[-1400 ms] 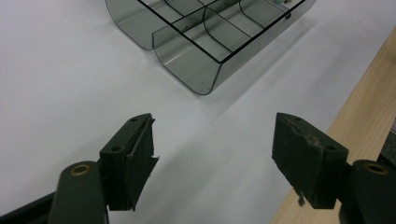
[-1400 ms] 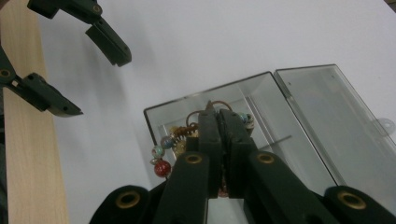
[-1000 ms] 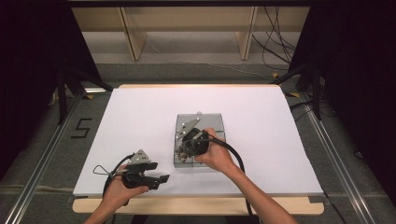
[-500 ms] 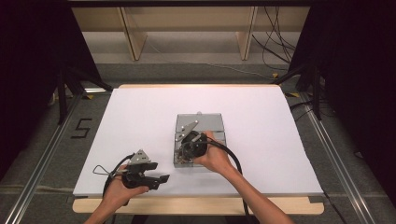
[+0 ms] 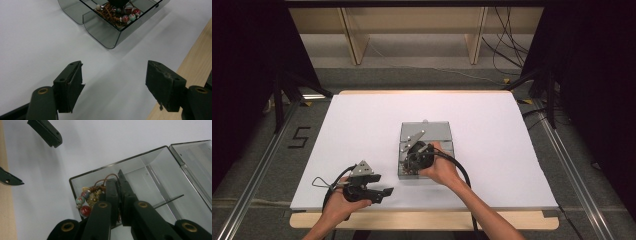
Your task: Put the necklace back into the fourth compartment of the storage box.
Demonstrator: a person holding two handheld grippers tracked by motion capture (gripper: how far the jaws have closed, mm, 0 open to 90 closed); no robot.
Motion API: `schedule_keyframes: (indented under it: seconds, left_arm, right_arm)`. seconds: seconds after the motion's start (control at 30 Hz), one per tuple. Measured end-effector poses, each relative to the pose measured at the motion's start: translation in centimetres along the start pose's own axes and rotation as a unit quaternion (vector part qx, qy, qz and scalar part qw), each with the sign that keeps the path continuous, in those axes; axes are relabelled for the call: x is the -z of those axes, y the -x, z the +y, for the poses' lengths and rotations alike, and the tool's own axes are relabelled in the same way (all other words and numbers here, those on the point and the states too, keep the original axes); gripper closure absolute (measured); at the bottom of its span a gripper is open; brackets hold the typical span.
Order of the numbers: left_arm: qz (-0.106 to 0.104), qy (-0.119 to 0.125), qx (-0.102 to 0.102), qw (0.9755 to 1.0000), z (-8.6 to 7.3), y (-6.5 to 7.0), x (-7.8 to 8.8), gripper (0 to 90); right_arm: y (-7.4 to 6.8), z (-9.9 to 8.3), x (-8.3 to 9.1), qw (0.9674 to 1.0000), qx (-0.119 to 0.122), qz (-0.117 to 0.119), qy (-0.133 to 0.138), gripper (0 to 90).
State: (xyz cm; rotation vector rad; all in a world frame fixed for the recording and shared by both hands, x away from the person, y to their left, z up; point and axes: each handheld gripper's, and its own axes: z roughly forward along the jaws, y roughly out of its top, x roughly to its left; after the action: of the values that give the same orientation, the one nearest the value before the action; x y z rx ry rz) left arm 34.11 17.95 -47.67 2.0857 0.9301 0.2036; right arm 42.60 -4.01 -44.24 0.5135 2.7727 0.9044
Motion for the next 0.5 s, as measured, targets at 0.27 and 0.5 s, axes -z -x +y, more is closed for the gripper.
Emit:
schedule_keyframes:
  seconds: [0.27, 0.5]
  left_arm:
    - [-0.002, 0.006, 0.006, 1.0000, 0.00, 0.02, -0.01, 29.6]
    - [0.002, 0.003, 0.008, 1.0000, 0.01, 0.00, 0.10, 29.6]
  right_arm:
    - [0.23, 0.05, -0.15, 1.0000, -0.004, 0.000, 0.003, 85.1]
    - [0.67, -0.21, 0.65, 0.9996, -0.017, -0.009, 0.020, 80.6]
